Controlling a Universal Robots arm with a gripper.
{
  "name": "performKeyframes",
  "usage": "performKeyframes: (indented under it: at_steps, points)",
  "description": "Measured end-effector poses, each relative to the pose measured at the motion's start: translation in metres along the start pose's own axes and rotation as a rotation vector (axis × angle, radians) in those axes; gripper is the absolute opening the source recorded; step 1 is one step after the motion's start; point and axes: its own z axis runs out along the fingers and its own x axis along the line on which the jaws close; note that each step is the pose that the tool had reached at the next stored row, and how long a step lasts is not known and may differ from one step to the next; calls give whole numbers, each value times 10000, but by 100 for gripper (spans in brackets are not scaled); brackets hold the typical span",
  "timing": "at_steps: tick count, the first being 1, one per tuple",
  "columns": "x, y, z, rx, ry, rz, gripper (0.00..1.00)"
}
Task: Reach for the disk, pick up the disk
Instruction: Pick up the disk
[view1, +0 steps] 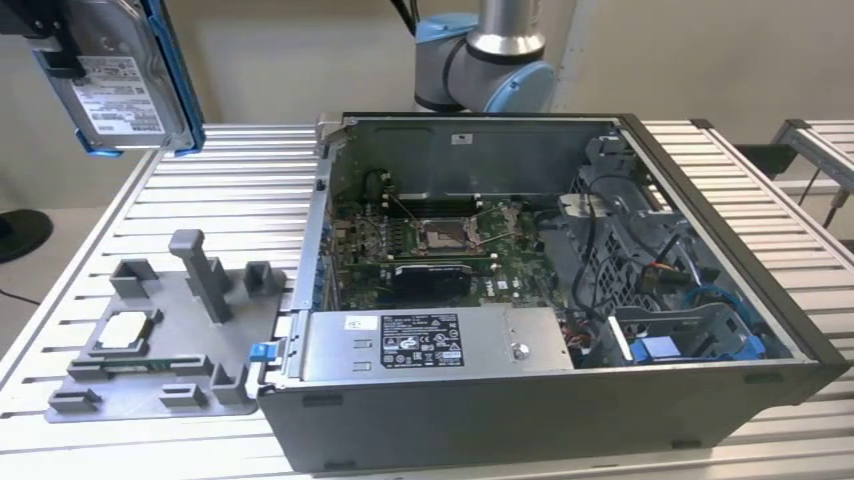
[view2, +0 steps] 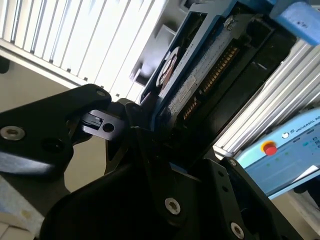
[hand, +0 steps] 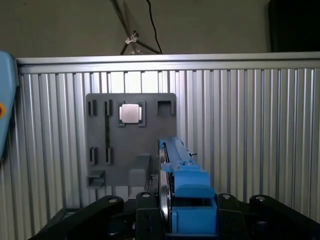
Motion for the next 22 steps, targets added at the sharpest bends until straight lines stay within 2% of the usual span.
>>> performKeyframes:
  at_steps: [9,17,22]
  points:
    - [-10,-256,-2,0,0,-1,0]
    - [-18,-435,-3,0,0,0,0]
    - [-24,-583,-4,0,0,0,0]
